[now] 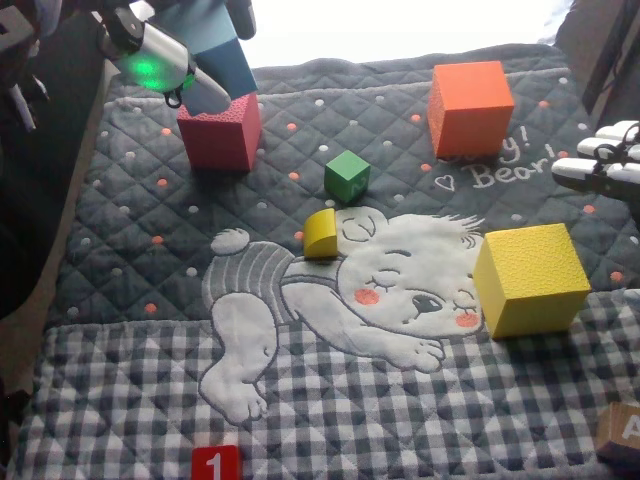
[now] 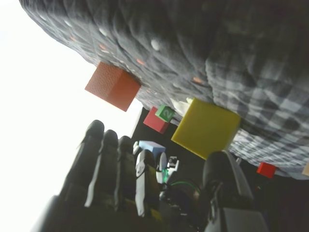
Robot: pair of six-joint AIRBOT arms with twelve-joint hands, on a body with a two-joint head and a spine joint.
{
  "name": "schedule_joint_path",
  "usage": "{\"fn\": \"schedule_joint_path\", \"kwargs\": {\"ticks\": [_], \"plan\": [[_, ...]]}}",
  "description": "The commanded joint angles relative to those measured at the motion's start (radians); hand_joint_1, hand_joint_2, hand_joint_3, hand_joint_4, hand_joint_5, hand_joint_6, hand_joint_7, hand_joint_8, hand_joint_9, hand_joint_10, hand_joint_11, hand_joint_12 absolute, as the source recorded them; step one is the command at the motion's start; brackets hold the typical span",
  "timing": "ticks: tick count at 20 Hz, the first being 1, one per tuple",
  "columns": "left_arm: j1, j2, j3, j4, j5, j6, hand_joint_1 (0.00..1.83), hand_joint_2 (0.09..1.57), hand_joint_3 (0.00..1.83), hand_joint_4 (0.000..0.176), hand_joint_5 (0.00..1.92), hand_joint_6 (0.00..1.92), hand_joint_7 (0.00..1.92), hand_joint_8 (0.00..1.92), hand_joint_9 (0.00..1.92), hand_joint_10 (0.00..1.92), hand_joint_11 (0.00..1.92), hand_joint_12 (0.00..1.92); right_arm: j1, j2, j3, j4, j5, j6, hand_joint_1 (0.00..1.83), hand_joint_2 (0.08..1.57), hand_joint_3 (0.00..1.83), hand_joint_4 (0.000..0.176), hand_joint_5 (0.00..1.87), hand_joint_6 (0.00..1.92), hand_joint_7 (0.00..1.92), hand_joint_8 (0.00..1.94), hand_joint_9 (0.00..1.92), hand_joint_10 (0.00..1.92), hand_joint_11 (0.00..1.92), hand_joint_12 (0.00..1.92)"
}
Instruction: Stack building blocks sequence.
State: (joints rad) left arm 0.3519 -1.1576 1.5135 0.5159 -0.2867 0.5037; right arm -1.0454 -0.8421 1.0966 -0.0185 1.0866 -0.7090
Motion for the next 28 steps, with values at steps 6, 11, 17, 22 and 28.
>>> {"fn": "schedule_joint_path", "kwargs": {"ticks": [6,11,17,22,28], "plan": [[-0.024,-0.035,0.045,-0.029,-0.036,0.001,1.48,1.07,0.0,0.0,0.98,0.92,1.01,0.78,1.08,0.88,0.91,1.33,0.009,0.005,0.004,0.028,0.116,0.004,0.8,1.19,0.0,0.101,0.17,0.0,0.18,0.01,0.17,0.0,0.19,0.02],[-0.025,-0.055,0.067,-0.029,-0.017,0.001,1.39,1.07,0.0,0.0,1.01,0.88,1.05,0.8,1.06,1.02,0.92,1.08,0.009,0.003,0.004,0.028,0.116,0.004,0.8,1.19,0.0,0.101,0.18,0.0,0.19,0.0,0.19,0.01,0.21,0.03],[-0.025,-0.066,0.075,-0.019,0.008,0.004,1.39,1.08,0.0,0.0,0.97,0.88,1.0,0.9,1.07,1.03,0.95,1.05,0.009,0.003,0.004,0.028,0.116,0.004,0.83,1.19,0.0,0.085,0.17,0.0,0.19,0.0,0.18,0.0,0.21,0.02],[-0.022,-0.075,0.075,-0.009,0.014,0.004,1.2,1.06,0.0,0.0,1.08,0.77,0.9,0.74,0.86,0.9,0.66,1.53,0.009,0.002,0.004,0.028,0.116,0.004,0.86,1.18,0.0,0.095,0.18,0.0,0.19,0.0,0.18,0.0,0.2,0.02],[-0.022,-0.08,0.078,0.0,0.023,0.004,1.11,0.95,0.0,0.0,0.92,0.0,0.89,0.15,0.61,0.86,0.42,1.53,0.009,0.002,0.005,0.028,0.116,0.004,0.85,1.19,0.0,0.09,0.18,0.0,0.2,0.0,0.18,0.0,0.21,0.02]]}}
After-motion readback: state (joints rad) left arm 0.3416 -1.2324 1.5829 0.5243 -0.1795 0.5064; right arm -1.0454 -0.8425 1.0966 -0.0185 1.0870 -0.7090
